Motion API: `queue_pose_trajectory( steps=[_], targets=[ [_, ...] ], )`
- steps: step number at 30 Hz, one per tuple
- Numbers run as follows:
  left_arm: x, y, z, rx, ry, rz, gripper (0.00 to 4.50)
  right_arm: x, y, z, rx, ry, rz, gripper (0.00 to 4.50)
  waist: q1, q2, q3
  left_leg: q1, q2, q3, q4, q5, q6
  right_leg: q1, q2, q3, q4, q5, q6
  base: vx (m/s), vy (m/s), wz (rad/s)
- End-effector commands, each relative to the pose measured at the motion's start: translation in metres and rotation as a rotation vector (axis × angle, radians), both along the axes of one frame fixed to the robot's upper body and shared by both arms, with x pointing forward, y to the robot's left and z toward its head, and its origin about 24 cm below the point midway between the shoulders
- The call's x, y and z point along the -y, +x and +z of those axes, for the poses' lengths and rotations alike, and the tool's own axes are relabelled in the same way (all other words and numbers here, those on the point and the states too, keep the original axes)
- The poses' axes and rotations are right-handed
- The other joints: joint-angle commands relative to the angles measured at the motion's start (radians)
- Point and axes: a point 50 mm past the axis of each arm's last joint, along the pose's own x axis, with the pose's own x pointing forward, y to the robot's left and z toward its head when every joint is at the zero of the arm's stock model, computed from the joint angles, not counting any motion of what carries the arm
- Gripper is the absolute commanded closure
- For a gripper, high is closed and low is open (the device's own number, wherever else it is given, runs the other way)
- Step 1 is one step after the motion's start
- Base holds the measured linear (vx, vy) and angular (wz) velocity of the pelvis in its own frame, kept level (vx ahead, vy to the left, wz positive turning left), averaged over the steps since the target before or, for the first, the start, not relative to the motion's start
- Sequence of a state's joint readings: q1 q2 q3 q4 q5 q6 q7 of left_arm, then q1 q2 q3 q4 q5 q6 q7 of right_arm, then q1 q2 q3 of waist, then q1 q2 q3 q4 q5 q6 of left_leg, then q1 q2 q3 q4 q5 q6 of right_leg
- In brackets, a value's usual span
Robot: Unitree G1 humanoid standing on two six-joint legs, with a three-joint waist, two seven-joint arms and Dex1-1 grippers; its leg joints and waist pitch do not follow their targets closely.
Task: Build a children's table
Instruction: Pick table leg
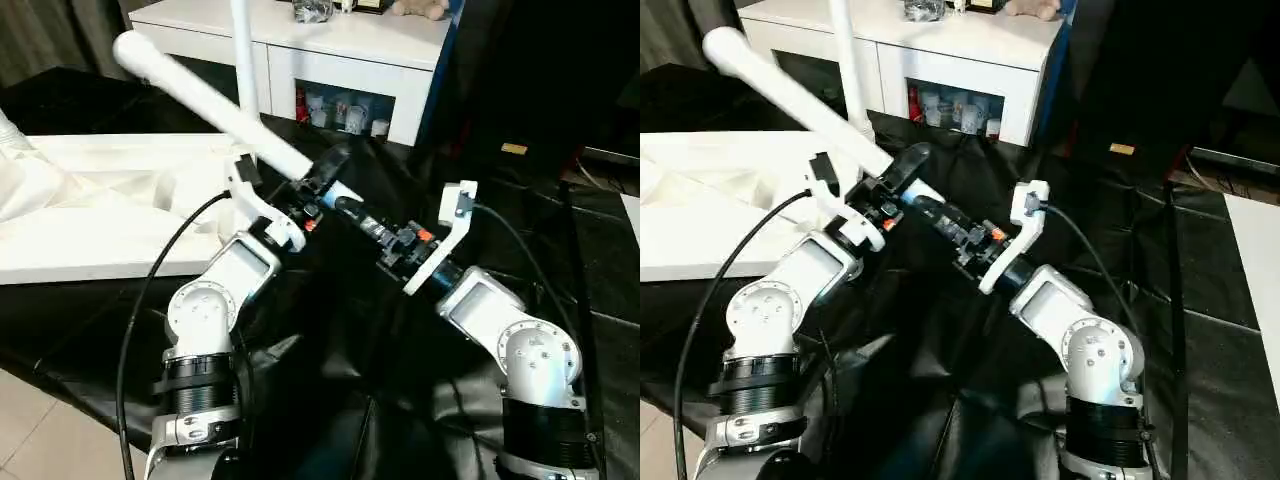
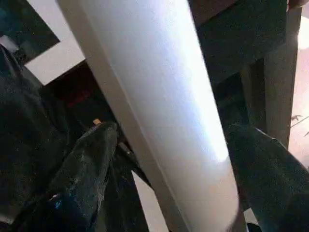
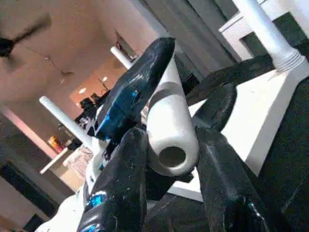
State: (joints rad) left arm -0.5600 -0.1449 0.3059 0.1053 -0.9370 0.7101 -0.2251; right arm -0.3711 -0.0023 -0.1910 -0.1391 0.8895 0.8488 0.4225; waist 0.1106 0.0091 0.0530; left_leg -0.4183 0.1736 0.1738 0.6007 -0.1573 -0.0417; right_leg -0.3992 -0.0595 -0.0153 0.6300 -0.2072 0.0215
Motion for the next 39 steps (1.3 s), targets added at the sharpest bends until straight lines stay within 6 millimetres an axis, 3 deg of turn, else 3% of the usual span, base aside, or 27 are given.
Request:
queue_pose_trajectory(
  steps=[1,19,22,24,25,26,27,30,31,33,34,36,37,39],
  targets=[
    [0.001,0.000,0.001,-0.004,-0.001,0.003,0.82,0.003,0.000,0.008,0.033,0.026,-0.011,3.36,-0.001,-0.005,-0.071,0.034,0.041,-0.016,-0.071,-0.158,-0.049,0.040,-0.065,0.027,-0.079,-0.097,-0.116,0.000,0.000,0.00],
    [0.002,-0.003,0.005,0.014,-0.032,-0.033,2.34,0.005,0.005,0.006,0.032,-0.034,-0.078,3.36,0.000,-0.007,-0.072,0.034,0.041,-0.015,-0.069,-0.151,-0.048,0.041,-0.065,0.027,-0.078,-0.092,-0.121,0.000,0.000,0.00],
    [-0.005,-0.001,0.007,0.028,-0.012,0.001,2.52,0.006,0.005,0.005,0.014,-0.008,-0.079,2.66,0.000,-0.004,-0.071,0.035,0.041,-0.015,-0.070,-0.157,-0.048,0.039,-0.064,0.027,-0.079,-0.101,-0.117,0.000,0.000,0.00],
    [-0.008,0.001,0.008,0.031,0.000,0.015,2.60,0.006,0.005,0.005,0.011,0.006,-0.069,2.58,0.000,-0.002,-0.072,0.035,0.041,-0.017,-0.071,-0.155,-0.051,0.038,-0.064,0.027,-0.078,-0.099,-0.113,0.000,0.000,0.00],
    [-0.020,0.004,0.011,0.046,0.034,0.051,2.66,0.005,0.001,0.004,0.015,0.014,-0.043,2.46,0.000,0.006,-0.073,0.035,0.040,-0.017,-0.071,-0.159,-0.056,0.039,-0.063,0.026,-0.076,-0.092,-0.111,0.000,0.000,0.00],
    [-0.028,0.007,0.014,0.059,0.049,0.076,2.75,0.004,-0.003,0.002,0.018,0.011,-0.026,2.33,-0.001,0.003,-0.073,0.036,0.040,-0.019,-0.072,-0.165,-0.058,0.039,-0.061,0.026,-0.077,-0.089,-0.101,0.000,0.000,0.00],
    [-0.031,0.008,0.016,0.063,0.053,0.084,2.83,0.004,-0.004,0.001,0.018,0.008,-0.022,2.25,-0.001,0.009,-0.073,0.035,0.039,-0.021,-0.074,-0.164,-0.061,0.041,-0.060,0.025,-0.076,-0.080,-0.092,0.000,0.000,0.00],
    [-0.039,0.010,0.020,0.085,0.088,0.098,2.98,0.005,-0.007,-0.002,0.015,-0.002,-0.015,2.02,-0.004,0.009,-0.074,0.038,0.040,-0.021,-0.072,-0.171,-0.069,0.038,-0.060,0.025,-0.076,-0.067,-0.096,0.000,0.000,0.00],
    [-0.045,0.013,0.024,0.104,0.111,0.111,3.01,0.009,-0.009,-0.006,0.013,-0.020,-0.012,1.89,-0.002,0.018,-0.074,0.038,0.039,-0.022,-0.073,-0.174,-0.075,0.037,-0.060,0.024,-0.073,-0.070,-0.101,0.000,0.000,0.00],
    [-0.051,0.015,0.029,0.123,0.139,0.120,3.04,0.013,-0.011,-0.009,0.010,-0.036,-0.010,1.77,0.001,0.016,-0.074,0.042,0.039,-0.021,-0.073,-0.195,-0.081,0.036,-0.058,0.025,-0.076,-0.081,-0.097,0.000,0.000,0.00],
    [-0.060,0.018,0.038,0.162,0.218,0.126,3.04,0.024,-0.012,-0.017,-0.006,-0.076,-0.033,1.69,0.002,0.016,-0.074,0.041,0.039,-0.022,-0.075,-0.197,-0.084,0.038,-0.060,0.024,-0.075,-0.084,-0.098,0.000,0.000,0.00],
    [-0.066,0.019,0.041,0.183,0.320,0.111,3.05,0.032,-0.011,-0.019,-0.009,-0.112,-0.070,1.46,0.006,0.032,-0.074,0.044,0.039,-0.026,-0.077,-0.214,-0.102,0.035,-0.059,0.023,-0.073,-0.108,-0.082,0.000,0.000,0.00],
    [-0.067,0.019,0.042,0.200,0.418,0.081,3.05,0.038,-0.006,-0.016,0.005,-0.127,-0.114,1.35,0.003,0.027,-0.073,0.043,0.039,-0.026,-0.079,-0.217,-0.105,0.034,-0.058,0.022,-0.077,-0.108,-0.081,0.000,0.000,0.00],
    [-0.068,0.019,0.041,0.211,0.498,0.055,3.06,0.043,-0.001,-0.013,0.018,-0.136,-0.151,1.15,-0.001,0.030,-0.074,0.044,0.036,-0.024,-0.077,-0.234,-0.110,0.031,-0.059,0.024,-0.075,-0.140,-0.082,0.000,0.000,0.00]
  ],
)
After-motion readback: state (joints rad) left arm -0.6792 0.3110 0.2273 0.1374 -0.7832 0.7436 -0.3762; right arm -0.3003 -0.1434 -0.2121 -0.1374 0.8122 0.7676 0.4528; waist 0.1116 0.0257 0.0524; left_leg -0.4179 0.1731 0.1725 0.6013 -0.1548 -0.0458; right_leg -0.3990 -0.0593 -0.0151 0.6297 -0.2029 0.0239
